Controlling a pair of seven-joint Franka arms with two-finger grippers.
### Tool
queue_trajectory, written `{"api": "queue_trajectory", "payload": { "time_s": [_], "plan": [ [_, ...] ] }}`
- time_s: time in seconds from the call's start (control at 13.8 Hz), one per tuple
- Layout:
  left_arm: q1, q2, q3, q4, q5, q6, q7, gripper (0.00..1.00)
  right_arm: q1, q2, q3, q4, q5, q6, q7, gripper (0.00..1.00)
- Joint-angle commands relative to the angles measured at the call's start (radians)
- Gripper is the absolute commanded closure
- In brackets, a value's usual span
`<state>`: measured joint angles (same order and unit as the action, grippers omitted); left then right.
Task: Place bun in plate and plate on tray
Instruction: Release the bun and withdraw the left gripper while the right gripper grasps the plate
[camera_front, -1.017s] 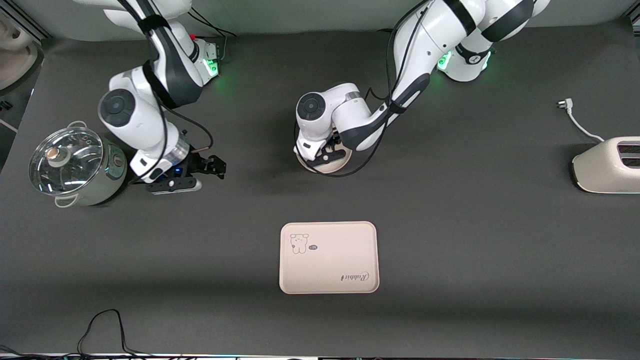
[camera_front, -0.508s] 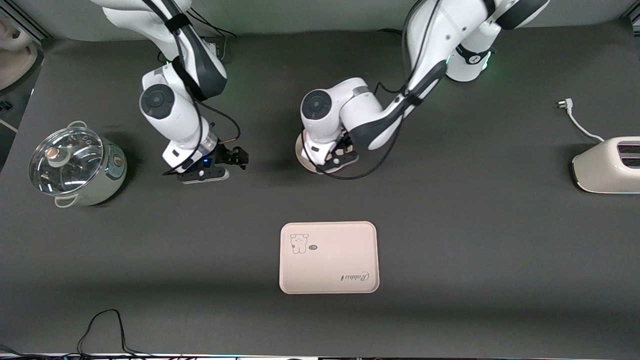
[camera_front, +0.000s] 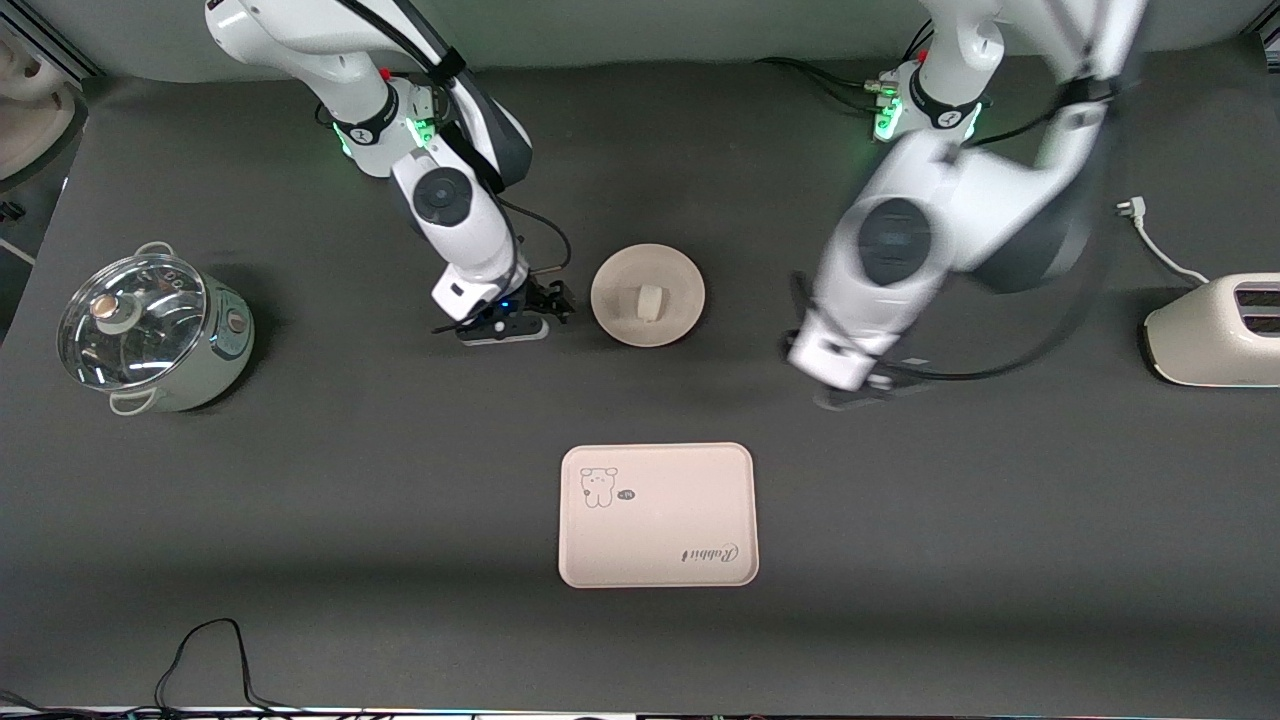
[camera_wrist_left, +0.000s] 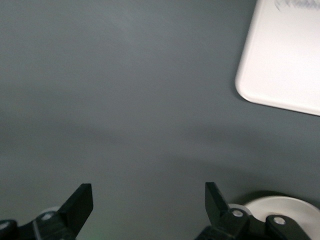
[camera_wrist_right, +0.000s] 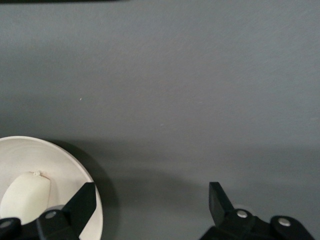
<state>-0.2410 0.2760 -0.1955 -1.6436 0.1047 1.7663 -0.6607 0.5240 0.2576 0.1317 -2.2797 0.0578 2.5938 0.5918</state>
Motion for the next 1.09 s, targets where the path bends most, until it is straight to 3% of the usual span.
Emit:
{"api": "queue_trajectory", "payload": {
  "time_s": [0.0, 0.22, 0.51, 0.73, 1.02],
  "plan": [
    [-0.023, -0.095, 0.144, -0.042, -0.033, -0.04, 0.191, 0.0, 0.074, 0.064, -0.001, 0.012, -0.023, 0.072, 0.109, 0.0],
    [0.023, -0.153, 0.226, -0.071, -0.033, -0.045, 0.353, 0.0, 0.118, 0.083, -0.001, 0.009, -0.021, 0.086, 0.134, 0.03],
    [0.173, -0.199, 0.234, -0.073, -0.034, -0.077, 0.551, 0.0, 0.155, 0.129, -0.001, 0.009, -0.023, 0.132, 0.198, 0.1],
    [0.219, -0.219, 0.228, -0.073, -0.034, -0.105, 0.556, 0.0, 0.174, 0.141, -0.001, 0.009, -0.021, 0.134, 0.201, 0.32],
    [0.221, -0.224, 0.231, -0.044, -0.031, -0.107, 0.555, 0.0, 0.175, 0.157, -0.001, 0.011, -0.021, 0.149, 0.212, 0.7]
  ]
}}
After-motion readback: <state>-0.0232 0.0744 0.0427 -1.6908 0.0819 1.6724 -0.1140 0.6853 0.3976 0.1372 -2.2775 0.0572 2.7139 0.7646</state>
